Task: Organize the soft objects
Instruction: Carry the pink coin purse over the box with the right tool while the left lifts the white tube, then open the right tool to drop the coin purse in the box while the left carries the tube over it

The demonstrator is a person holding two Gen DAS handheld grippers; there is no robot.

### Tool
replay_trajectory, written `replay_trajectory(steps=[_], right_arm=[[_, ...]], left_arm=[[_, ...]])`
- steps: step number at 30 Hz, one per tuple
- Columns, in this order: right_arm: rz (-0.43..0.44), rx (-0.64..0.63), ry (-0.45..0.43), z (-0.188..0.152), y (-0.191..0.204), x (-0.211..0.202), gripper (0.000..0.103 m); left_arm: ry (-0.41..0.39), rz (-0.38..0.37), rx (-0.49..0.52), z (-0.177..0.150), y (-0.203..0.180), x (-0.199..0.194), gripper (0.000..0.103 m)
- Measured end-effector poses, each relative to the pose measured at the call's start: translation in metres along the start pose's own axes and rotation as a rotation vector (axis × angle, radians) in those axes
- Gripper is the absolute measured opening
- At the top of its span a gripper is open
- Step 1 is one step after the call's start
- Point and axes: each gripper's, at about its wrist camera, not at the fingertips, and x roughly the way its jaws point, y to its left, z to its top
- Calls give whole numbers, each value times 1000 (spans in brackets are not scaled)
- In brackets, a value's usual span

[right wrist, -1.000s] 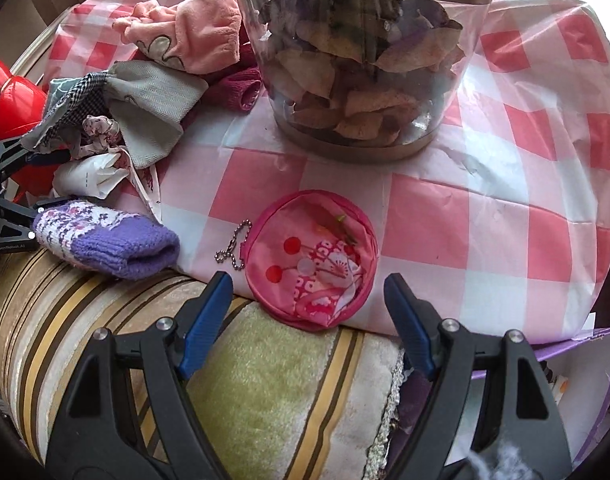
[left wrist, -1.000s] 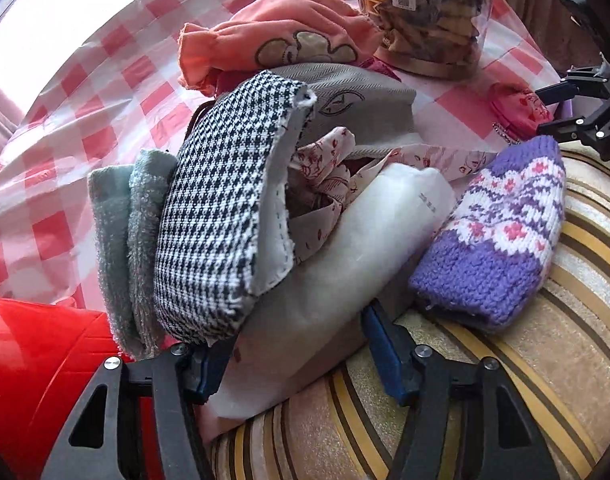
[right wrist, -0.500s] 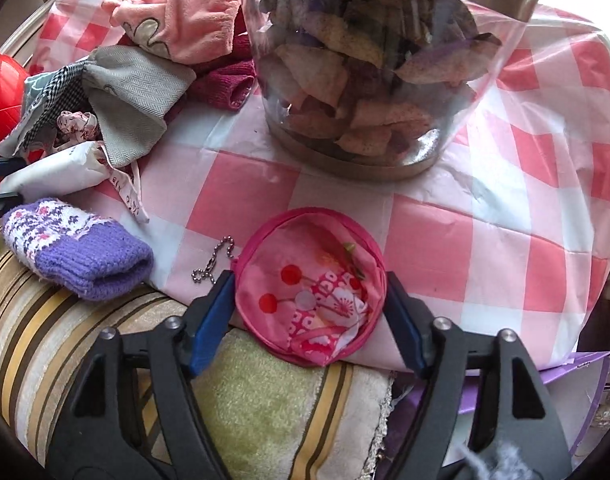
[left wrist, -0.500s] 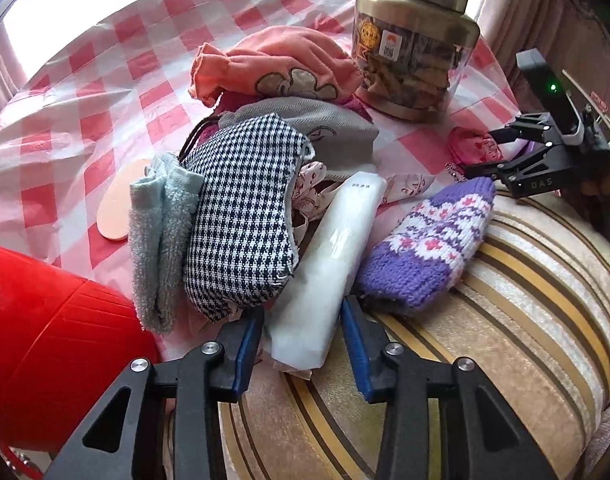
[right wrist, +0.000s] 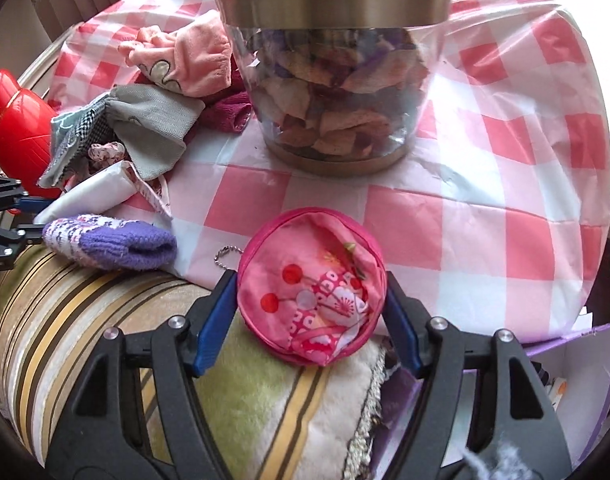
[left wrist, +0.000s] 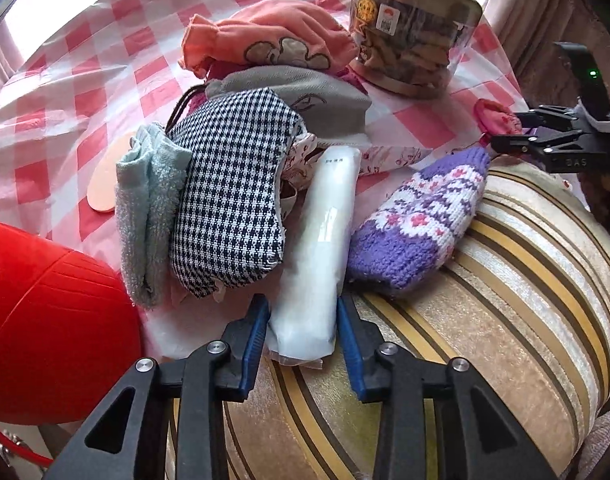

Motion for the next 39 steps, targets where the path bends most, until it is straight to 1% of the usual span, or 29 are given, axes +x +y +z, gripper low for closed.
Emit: replay_trajectory(steps=[1, 3, 5, 8, 10, 14, 17, 20, 25, 31, 36, 39], right_arm=[[0, 8, -6, -3, -2, -5, 73], [-3, 26, -21, -13, -7, -22, 73], [-5, 47, -37, -22, -20, -34, 73], [-14, 96, -55, -38, -41, -52, 73], [-41, 123, -64, -45, -58, -66, 73], [-105, 197, -83, -70, -92, -96, 73], [-150, 256, -78, -90, -118, -109, 73], [-185, 297, -46, -110, -135, -112, 73], [-181, 311, 30, -146, -146, -104, 73], [-141, 344, 99, -171, -153, -84, 73], [-107, 332, 140, -179, -148, -68, 73], [-85, 317, 165, -182, -142, -59, 73]], left_arm=[[1, 2, -8, 1, 1, 1, 35], [-22, 5, -25, 1, 1, -6, 33], [-50, -16, -55, -2, 2, -17, 32], [-87, -26, -74, -11, -3, -34, 32], [-119, -45, -100, -16, -5, -46, 32], [-197, -83, -149, -21, -7, -72, 32], [-256, -104, -171, -22, -12, -89, 32], [-309, -128, -182, -16, -16, -102, 32], [-364, -187, -171, -1, -33, -110, 32], [-385, -280, -118, 21, -73, -107, 32], [-385, -344, -71, 38, -110, -102, 32], [-382, -368, -44, 46, -127, -100, 32]])
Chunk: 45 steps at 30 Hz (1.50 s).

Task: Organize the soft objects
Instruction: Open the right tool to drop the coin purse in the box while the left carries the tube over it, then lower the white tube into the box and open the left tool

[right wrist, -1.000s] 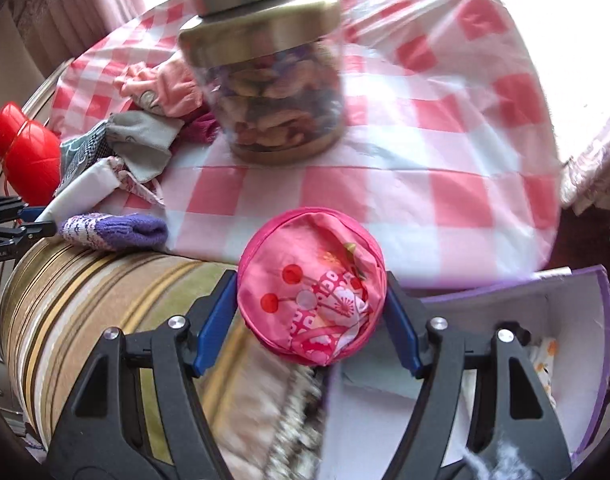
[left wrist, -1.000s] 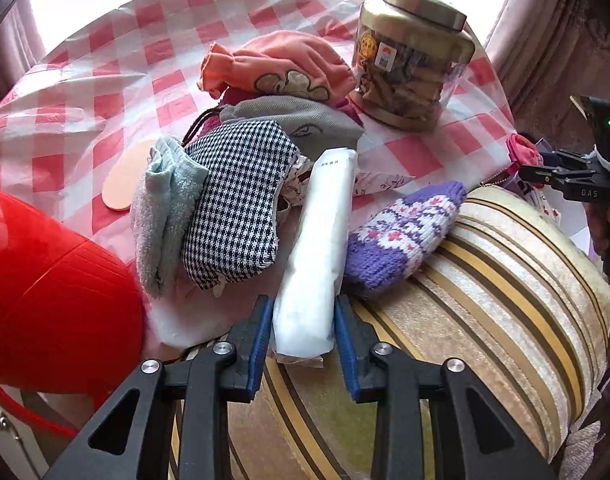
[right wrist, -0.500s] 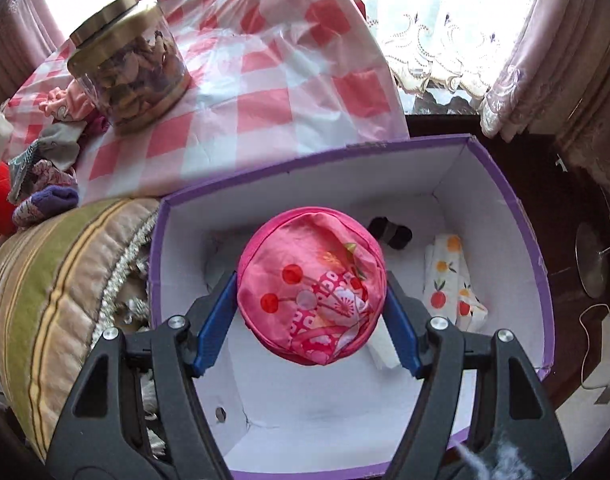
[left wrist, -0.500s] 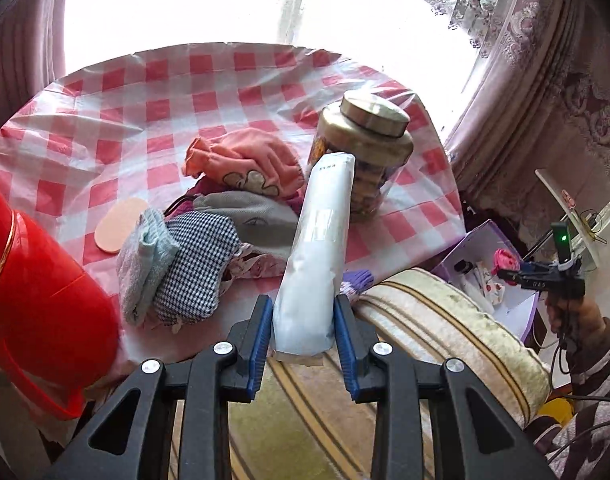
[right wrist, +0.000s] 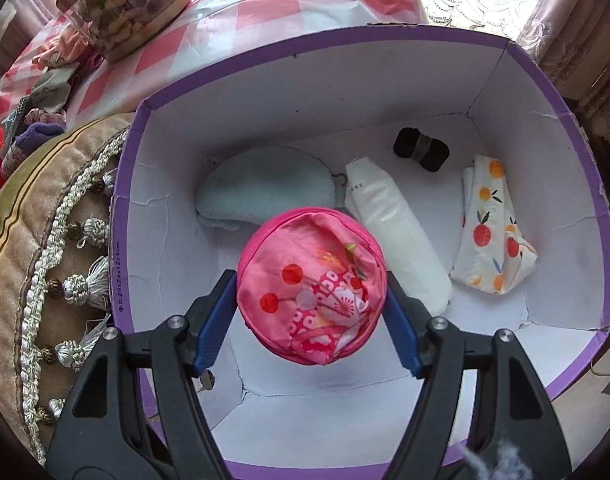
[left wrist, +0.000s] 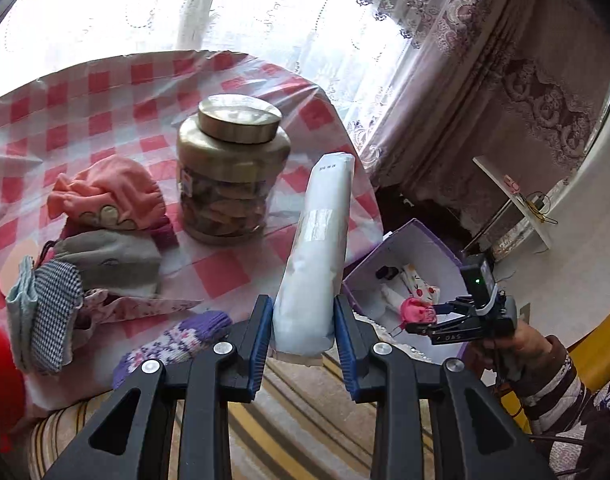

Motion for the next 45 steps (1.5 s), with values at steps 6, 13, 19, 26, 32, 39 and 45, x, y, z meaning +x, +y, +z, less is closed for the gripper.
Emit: replay_trajectory(steps=[6, 13, 19, 26, 32, 39, 45], right_arm=[[45, -4, 28, -3, 9, 16, 74], [88, -17, 81, -4, 12, 33, 76], [113, 10, 34, -5, -8, 17, 90], [66, 120, -97, -16, -56, -32, 90], [-96, 221, -209, -24, -109, -85, 90], [-130, 306, -264, -38, -135, -100, 90], [-125, 326, -274, -44, -142, -106, 90]], left_arm=[[31, -41, 28, 6, -21, 18, 32], [78, -102, 49, 14, -50, 50, 32], [150, -174, 24, 21, -69, 90, 32], [237, -266, -34, 31, -99, 135, 32], [352, -351, -179, 29, -126, 190, 32], [408, -326, -343, 21, -157, 251, 34], [501, -383, -394, 7, -186, 293, 61]])
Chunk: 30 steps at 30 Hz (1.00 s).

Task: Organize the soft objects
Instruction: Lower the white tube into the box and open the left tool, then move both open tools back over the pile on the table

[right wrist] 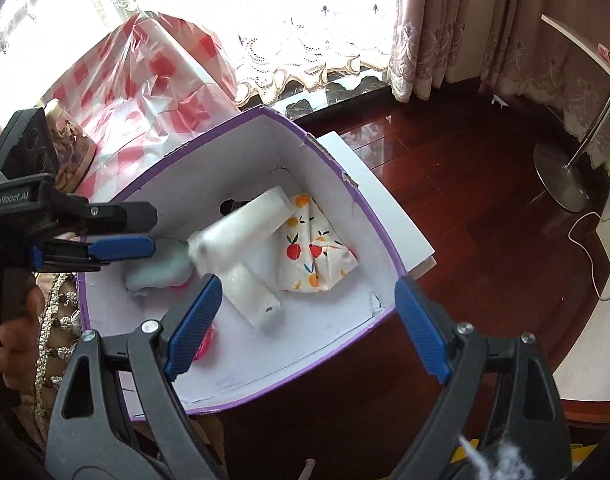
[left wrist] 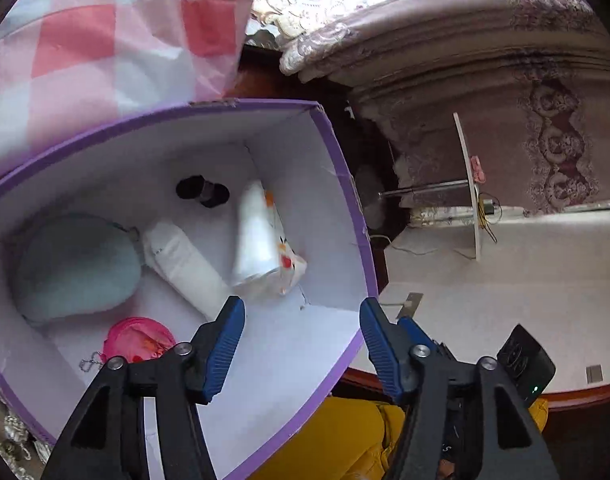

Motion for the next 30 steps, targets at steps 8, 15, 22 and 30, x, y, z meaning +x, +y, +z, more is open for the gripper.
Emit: replay_trajectory(steps=[8, 15, 22, 30], right_arm=[[25, -25, 10, 3, 15, 5, 90], [53, -89, 50, 0, 51, 19, 90], [70, -171, 106, -7, 92, 39, 90], [112, -245, 111, -5, 138, 40, 90]], left_arm=[[-44, -28, 70, -19, 6, -37, 61], [-172, -52, 91, -36, 26, -99, 61], [-390, 58, 186, -64, 54, -172, 64], [-510, 143, 206, -95, 84, -221, 64]])
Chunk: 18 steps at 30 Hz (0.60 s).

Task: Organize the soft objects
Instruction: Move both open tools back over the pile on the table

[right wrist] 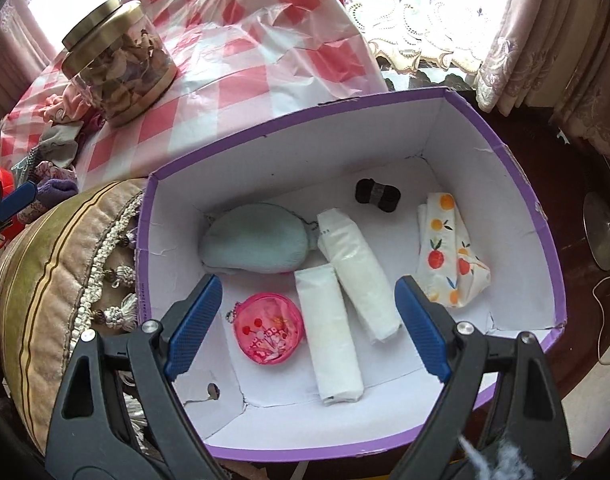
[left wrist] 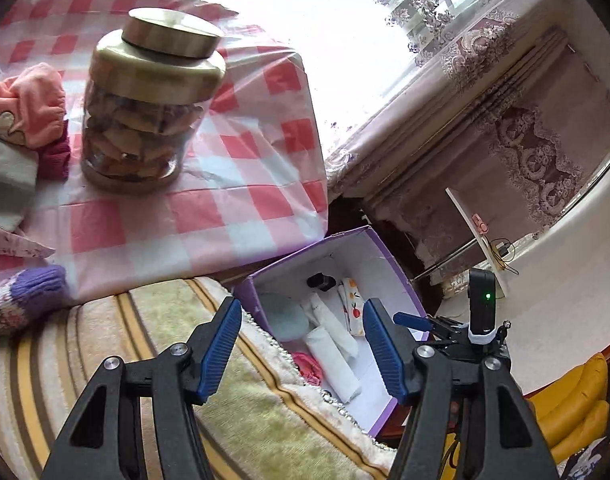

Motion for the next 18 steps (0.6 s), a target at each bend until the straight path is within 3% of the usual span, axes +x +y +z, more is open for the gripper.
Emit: replay_trajectory(steps=[7, 18], right_arm=[[45, -66, -12, 12, 40, -3, 90], [130, -186, -43, 35, 107, -7, 90]], left_arm=[[-64, 111, -6, -10, 29, -38, 64], [-266, 350, -82, -18, 100, -128, 63]])
